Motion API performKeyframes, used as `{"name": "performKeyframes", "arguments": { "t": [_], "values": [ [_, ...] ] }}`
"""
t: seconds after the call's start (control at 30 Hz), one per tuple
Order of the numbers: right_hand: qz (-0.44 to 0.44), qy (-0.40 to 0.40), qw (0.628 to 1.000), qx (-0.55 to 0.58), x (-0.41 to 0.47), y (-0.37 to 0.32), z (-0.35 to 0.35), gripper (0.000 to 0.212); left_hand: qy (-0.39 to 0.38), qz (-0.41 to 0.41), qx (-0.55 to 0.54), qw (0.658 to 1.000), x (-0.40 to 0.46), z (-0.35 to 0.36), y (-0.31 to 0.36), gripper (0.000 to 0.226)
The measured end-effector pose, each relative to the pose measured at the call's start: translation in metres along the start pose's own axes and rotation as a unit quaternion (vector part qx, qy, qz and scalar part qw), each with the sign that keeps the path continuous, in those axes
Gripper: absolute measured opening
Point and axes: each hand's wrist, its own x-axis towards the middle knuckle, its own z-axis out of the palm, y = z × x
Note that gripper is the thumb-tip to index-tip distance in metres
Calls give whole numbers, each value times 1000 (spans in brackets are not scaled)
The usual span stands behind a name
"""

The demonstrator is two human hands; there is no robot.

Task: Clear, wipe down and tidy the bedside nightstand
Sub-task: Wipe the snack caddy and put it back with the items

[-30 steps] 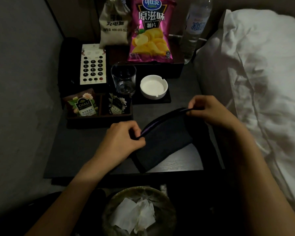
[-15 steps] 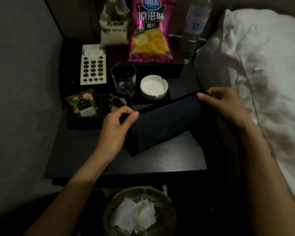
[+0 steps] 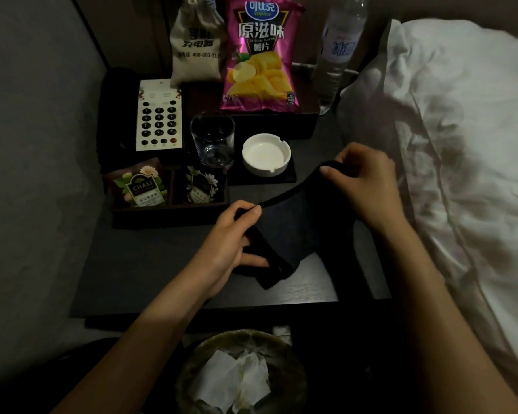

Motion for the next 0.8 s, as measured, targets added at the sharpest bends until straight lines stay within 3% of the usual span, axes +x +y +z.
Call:
{"name": "performKeyframes", "arguments": {
  "t": [0.1, 0.23, 0.43, 0.67, 0.8],
  "values": [
    [-42, -39, 998, 12, -11, -19, 19, 22, -2, -9, -63, 998, 3, 3, 4, 11],
    [-62, -94, 993, 33, -23, -36, 37, 18, 14, -4, -82, 996, 6, 7, 5, 28],
    [-62, -119, 989, 62, -29, -46, 46, 15, 9, 4, -85, 996, 9, 9, 7, 18],
    [-48, -135, 983, 111, -31, -50, 47, 16, 17, 16, -53, 998, 11, 7, 6, 27],
    [-18, -208, 949, 236, -31, -50, 43, 29, -2, 45, 10, 999, 11, 3, 5, 26]
  ]
}}
